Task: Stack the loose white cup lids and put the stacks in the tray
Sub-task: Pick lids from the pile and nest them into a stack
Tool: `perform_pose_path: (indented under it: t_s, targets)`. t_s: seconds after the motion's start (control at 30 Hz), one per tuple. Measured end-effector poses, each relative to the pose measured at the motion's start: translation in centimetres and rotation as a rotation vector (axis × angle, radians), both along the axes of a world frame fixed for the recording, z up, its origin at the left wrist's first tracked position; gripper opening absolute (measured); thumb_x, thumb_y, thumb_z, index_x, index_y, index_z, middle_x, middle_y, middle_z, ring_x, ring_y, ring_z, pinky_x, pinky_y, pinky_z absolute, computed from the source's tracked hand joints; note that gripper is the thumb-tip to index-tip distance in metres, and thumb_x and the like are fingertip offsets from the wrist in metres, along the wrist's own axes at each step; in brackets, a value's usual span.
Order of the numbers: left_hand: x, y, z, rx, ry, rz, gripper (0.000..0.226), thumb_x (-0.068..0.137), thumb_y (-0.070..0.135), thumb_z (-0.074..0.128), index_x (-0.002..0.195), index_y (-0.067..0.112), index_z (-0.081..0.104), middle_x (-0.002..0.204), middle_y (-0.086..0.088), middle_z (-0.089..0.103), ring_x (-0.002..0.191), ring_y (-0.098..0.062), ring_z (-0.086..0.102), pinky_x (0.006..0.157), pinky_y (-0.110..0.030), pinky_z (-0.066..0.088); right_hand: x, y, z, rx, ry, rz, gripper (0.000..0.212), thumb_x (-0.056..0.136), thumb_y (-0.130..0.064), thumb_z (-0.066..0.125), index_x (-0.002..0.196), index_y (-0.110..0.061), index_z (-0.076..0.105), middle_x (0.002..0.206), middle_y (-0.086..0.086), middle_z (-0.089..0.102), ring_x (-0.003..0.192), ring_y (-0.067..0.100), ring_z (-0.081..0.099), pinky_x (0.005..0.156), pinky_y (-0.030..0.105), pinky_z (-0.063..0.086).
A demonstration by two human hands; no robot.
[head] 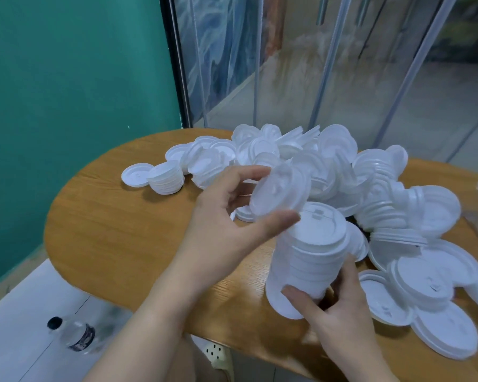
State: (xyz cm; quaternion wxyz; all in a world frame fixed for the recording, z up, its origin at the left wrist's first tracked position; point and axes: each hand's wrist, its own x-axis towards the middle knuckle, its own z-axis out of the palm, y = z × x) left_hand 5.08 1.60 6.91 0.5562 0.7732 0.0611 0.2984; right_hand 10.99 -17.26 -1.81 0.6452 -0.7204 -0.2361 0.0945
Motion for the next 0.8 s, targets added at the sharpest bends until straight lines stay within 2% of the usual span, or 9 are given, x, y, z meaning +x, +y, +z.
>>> perform_pose_path:
  t_s: [0.07,0.17,0.27,0.37,0.47,0.6,0.7,0.8]
  targets:
    - [-0.1,-1.1,0.4,0.056,0.035,-0.094,0.058,0.072,0.047,0.086,0.124,0.028,0.069,0.123,0.006,0.069,0.12,-0.02,0.064,0.102,-0.038,0.052,0.0,-0.1,-0.2,-0.002,0.009,-0.002,0.087,0.048,-0.058,0.085,0.127,-0.056,0.048,0.117,-0.029,0.065,0.11,-0.004,0.062,0.079,0.015,0.054]
    - [0.2,-2.0,0.3,0.151,0.094,-0.155,0.056,0.074,0.045,0.088,0.124,0.026,0.07,0.125,0.014,0.067,0.127,-0.012,0.06,0.104,-0.027,0.048,0.1,-0.2,-0.4,-0.011,0.005,0.01,0.085,0.052,-0.059,0.085,0.129,-0.058,0.048,0.119,-0.024,0.065,0.112,0.001,0.063,0.082,0.022,0.055]
    - [0.5,-2.6,0.3,0.211,0.119,-0.169,0.054,0.076,0.046,0.086,0.125,0.026,0.071,0.128,0.02,0.064,0.129,-0.001,0.055,0.104,-0.014,0.041,0.1,-0.2,-0.4,-0.009,-0.007,0.001,0.089,0.053,-0.058,0.084,0.134,-0.05,0.048,0.118,-0.029,0.064,0.112,-0.003,0.061,0.082,0.013,0.051]
    - [0.6,-2.7,0.2,0.242,0.129,-0.173,0.055,0.077,0.049,0.079,0.126,0.027,0.07,0.129,0.022,0.063,0.13,0.002,0.053,0.104,-0.011,0.038,0.1,-0.1,-0.3,-0.007,0.005,0.002,0.09,0.054,-0.052,0.087,0.135,-0.048,0.047,0.118,-0.03,0.063,0.112,-0.005,0.06,0.081,0.01,0.05]
    - [0.6,-2.2,-0.2,0.202,0.153,-0.209,0.055,0.079,0.049,0.085,0.128,0.029,0.068,0.131,0.024,0.062,0.131,0.001,0.054,0.106,-0.015,0.041,0.1,-0.1,-0.3,-0.015,0.012,0.006,0.09,0.054,-0.052,0.088,0.134,-0.053,0.045,0.119,-0.03,0.063,0.113,-0.004,0.061,0.083,0.013,0.052]
    - [0.3,-1.3,-0.5,0.128,0.198,-0.265,0.058,0.077,0.049,0.08,0.131,0.036,0.064,0.133,0.021,0.064,0.129,-0.005,0.058,0.109,-0.03,0.046,-0.1,0.0,-0.1,-0.013,0.015,0.006,0.089,0.054,-0.057,0.085,0.132,-0.061,0.044,0.123,-0.028,0.064,0.116,-0.002,0.061,0.086,0.015,0.053]
    - [0.2,-0.6,-0.3,0.107,0.209,-0.304,0.067,0.079,0.044,0.083,0.14,0.037,0.056,0.137,0.018,0.063,0.13,-0.006,0.058,0.11,-0.034,0.047,-0.2,0.1,0.0,0.0,0.02,0.004,0.088,0.053,-0.056,0.086,0.131,-0.061,0.045,0.123,-0.03,0.064,0.115,-0.004,0.061,0.085,0.012,0.051]
    - [0.6,1.3,-0.9,0.059,0.176,-0.24,0.065,0.083,0.05,0.072,0.142,0.032,0.054,0.138,0.014,0.063,0.131,-0.009,0.058,0.107,-0.037,0.048,-0.2,0.0,0.2,-0.002,0.013,0.008,0.09,0.058,-0.051,0.097,0.132,-0.054,0.045,0.12,-0.034,0.063,0.113,-0.008,0.06,0.083,0.008,0.05]
